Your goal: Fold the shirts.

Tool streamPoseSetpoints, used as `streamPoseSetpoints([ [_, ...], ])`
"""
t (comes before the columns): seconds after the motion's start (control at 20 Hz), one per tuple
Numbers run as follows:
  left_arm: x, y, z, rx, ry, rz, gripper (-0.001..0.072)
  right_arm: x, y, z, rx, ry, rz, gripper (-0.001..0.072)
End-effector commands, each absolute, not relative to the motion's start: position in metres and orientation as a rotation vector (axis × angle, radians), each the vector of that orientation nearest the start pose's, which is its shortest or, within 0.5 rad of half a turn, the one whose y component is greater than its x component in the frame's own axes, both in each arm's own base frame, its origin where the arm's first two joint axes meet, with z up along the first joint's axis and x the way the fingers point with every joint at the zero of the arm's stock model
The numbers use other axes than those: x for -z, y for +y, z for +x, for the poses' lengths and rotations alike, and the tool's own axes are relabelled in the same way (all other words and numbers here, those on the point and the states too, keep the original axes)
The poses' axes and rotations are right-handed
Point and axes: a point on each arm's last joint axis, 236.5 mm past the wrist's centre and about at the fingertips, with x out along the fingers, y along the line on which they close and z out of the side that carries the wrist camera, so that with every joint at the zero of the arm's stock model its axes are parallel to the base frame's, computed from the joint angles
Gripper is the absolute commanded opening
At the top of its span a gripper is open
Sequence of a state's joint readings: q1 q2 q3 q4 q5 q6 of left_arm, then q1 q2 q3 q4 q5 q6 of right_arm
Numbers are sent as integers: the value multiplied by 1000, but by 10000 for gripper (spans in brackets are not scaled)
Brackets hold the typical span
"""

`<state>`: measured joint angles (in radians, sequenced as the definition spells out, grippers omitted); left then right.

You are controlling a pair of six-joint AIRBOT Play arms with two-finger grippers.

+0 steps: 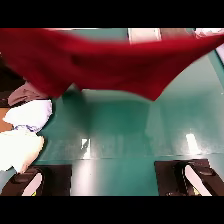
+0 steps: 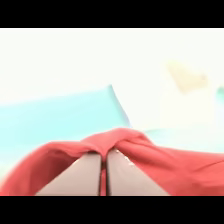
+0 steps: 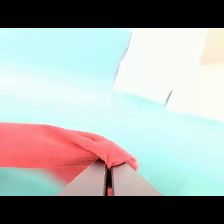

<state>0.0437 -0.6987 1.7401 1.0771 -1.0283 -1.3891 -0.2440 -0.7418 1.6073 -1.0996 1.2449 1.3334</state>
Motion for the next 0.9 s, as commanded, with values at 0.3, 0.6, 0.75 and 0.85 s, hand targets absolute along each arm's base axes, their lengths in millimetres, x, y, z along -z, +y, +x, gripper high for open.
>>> streamPoseSetpoints([
  [0.3, -580, -70, 189, 308, -231, -69, 20, -493, 1, 237, -10, 136, -11, 13],
  [0.6, -345, -85, 374, 373, 543, -195, 21, -315, -8, 342, -144, 666, 134, 13],
  [0.75, -213, -86, 427, 371, 849, -254, 21, -188, -18, 375, -112, 1002, 106, 13],
  [0.85, -137, -83, 455, 355, 983, -278, 21, -114, -15, 390, -123, 1169, 114, 13],
])
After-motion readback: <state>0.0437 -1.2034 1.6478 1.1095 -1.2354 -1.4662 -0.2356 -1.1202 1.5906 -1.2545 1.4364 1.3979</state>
